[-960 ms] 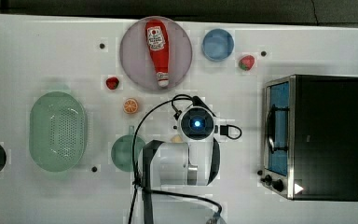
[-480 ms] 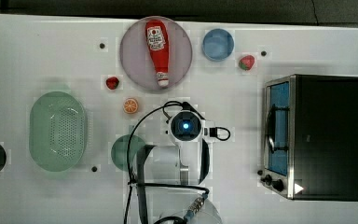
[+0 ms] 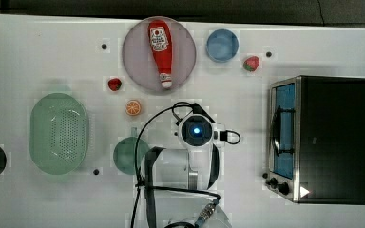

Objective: Pick banana from table and place on oven.

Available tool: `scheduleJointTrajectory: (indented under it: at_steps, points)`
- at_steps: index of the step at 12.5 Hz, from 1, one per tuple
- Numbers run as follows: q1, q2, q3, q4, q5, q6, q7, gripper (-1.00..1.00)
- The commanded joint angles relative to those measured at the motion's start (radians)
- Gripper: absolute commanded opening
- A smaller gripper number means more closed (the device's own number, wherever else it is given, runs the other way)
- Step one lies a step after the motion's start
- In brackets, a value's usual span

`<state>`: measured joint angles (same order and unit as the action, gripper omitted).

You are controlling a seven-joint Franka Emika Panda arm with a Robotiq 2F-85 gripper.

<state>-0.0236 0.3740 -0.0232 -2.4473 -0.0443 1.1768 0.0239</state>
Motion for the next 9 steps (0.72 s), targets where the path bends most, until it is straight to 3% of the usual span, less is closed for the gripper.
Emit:
scheduleJointTrajectory:
  at_steps: [1,4,9]
  points:
    - [0.012,-0.103,0.005,0.022,0.009,-0.018,0.034,-0.47]
    - [0.012,-0.287,0.005,0.034,0.009,-0.139,0.034,-0.47]
    - [0.012,-0.565,0.002,0.192,0.009,-0.614,0.034,-0.47]
